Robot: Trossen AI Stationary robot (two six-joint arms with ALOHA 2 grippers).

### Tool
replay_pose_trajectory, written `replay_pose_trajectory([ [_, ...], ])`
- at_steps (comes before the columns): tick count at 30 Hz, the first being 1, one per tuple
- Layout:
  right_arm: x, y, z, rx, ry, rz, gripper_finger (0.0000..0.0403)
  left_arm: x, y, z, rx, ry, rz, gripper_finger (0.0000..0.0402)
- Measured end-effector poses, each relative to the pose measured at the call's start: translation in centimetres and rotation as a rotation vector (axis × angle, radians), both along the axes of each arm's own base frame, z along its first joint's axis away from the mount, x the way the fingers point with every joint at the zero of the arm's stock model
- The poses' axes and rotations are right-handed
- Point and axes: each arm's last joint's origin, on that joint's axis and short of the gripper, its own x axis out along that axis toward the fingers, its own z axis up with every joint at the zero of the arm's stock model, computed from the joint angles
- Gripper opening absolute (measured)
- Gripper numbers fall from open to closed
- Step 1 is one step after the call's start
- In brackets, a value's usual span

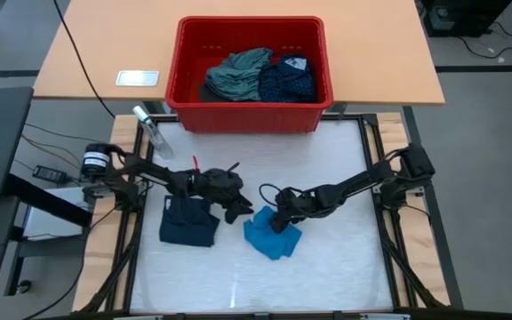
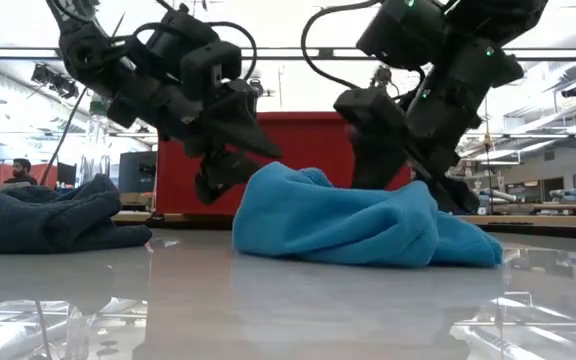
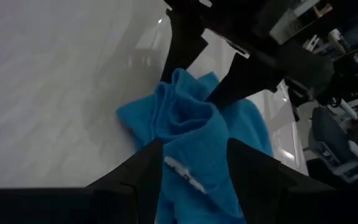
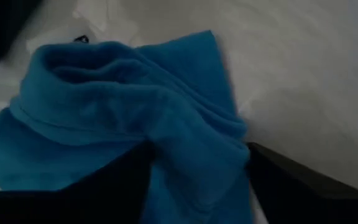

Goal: Fold laundry
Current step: Fold the light blue shorts

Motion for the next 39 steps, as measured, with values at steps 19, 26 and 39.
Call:
replay_pose_trajectory([
  [19,-3.2,-1.5,10.1,-0.418,-0.283,0.194,0.0025,0.4,0.7,0.7,-0.083,-0.065,0.067,0.0181],
  [26,-3.9,-2.8,10.0,-0.445,-0.198,0.254,0.0024,0.8,1.1,2.1,-0.025,-0.227,0.155,0.0181],
  [39,-3.8,-2.7,10.0,-0.569,-0.188,0.382,0.0031,1.9,0.5,3.4,0.058,-0.291,0.154,0.0238],
])
